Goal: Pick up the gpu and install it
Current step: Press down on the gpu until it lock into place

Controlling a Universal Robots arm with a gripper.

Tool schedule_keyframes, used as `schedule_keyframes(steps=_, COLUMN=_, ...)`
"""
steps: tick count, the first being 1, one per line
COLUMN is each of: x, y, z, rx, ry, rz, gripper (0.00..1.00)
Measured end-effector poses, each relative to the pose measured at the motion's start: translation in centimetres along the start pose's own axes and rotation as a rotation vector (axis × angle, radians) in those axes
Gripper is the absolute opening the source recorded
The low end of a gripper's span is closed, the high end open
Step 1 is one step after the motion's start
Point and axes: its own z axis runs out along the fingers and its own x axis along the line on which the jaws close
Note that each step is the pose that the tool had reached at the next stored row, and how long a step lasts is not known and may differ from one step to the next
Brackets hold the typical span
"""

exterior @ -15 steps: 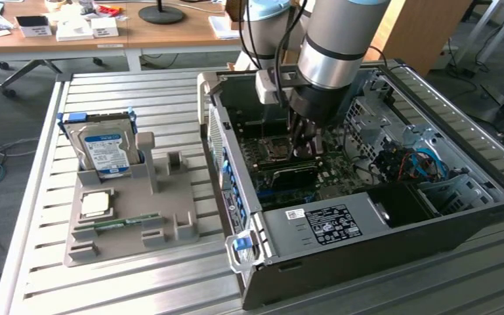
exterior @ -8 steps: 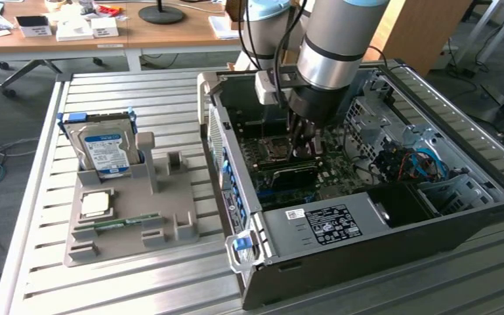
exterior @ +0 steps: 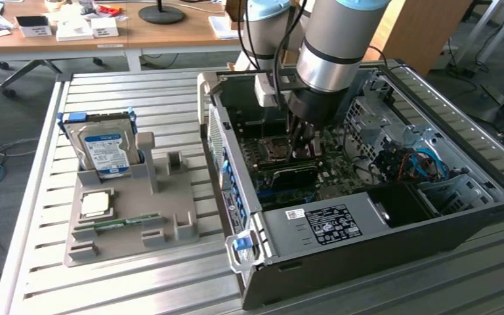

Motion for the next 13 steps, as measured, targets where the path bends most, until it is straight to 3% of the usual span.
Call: schedule_keyframes(steps=13, x=0.03, y=0.01, z=0.37, rx=-0.0001, ry=0.0002, rz=0.0, gripper=0.11)
